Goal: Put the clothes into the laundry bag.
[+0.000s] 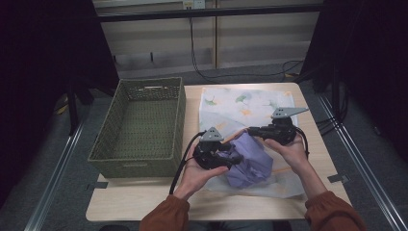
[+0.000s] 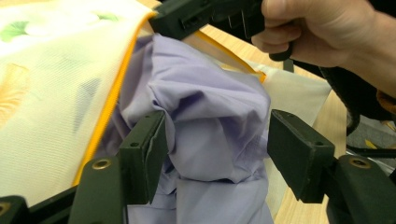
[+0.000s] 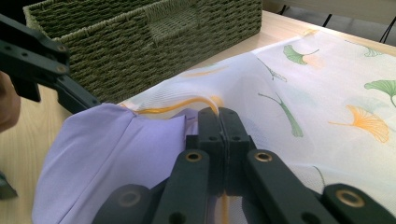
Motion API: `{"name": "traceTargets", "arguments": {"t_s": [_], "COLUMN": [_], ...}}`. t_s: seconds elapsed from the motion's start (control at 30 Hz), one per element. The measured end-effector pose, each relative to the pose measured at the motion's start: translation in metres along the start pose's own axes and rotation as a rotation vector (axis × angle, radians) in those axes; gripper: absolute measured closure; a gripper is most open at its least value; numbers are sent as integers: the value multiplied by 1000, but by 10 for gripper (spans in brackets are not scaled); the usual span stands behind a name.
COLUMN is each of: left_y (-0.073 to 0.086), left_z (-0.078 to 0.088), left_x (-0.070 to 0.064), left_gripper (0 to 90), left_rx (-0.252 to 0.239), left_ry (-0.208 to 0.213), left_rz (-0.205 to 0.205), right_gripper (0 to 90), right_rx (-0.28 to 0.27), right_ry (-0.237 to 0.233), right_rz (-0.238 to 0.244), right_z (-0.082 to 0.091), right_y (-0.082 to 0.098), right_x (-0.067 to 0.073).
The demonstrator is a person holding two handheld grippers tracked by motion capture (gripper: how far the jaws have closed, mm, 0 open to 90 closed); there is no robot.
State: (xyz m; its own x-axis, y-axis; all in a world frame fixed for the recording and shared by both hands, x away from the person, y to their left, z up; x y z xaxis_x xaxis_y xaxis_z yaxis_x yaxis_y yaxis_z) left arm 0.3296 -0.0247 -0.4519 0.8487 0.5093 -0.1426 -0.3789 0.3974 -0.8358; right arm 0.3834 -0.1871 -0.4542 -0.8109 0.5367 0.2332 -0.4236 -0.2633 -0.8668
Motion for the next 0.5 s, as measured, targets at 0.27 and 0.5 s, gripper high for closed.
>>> {"name": "traceTargets", "arguments": {"t_s": [0.27, 0.5], "left_y": [7, 25], "left_z": [7, -12], "left_x": [-13, -25], "left_gripper": [573, 541], "left_rx": [18, 74], "left_ry": [55, 109], "left_rz": [-72, -106], "right_gripper": [899, 899], "right_rx": [1, 2], "right_ry": [-3, -6], "right_rz": [0, 0], "right_z": [-2, -2], "right_y": [0, 0], "right_x": [0, 1]}}
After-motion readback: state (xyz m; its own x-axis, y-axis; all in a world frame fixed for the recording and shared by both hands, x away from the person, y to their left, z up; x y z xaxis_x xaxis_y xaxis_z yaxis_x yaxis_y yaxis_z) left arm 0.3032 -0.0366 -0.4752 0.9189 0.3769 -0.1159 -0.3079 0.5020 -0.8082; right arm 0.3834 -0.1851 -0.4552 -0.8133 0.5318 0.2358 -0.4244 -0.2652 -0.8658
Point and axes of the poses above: each handheld gripper's, and its own axes: z roughly backward along the jaws, y roughly out of its underside, x roughly to its left, the point moved 7 cm from there along -z, roughly forward along the jaws, and after that the axes turned 8 degrees about -y, right-handed, at the moved point
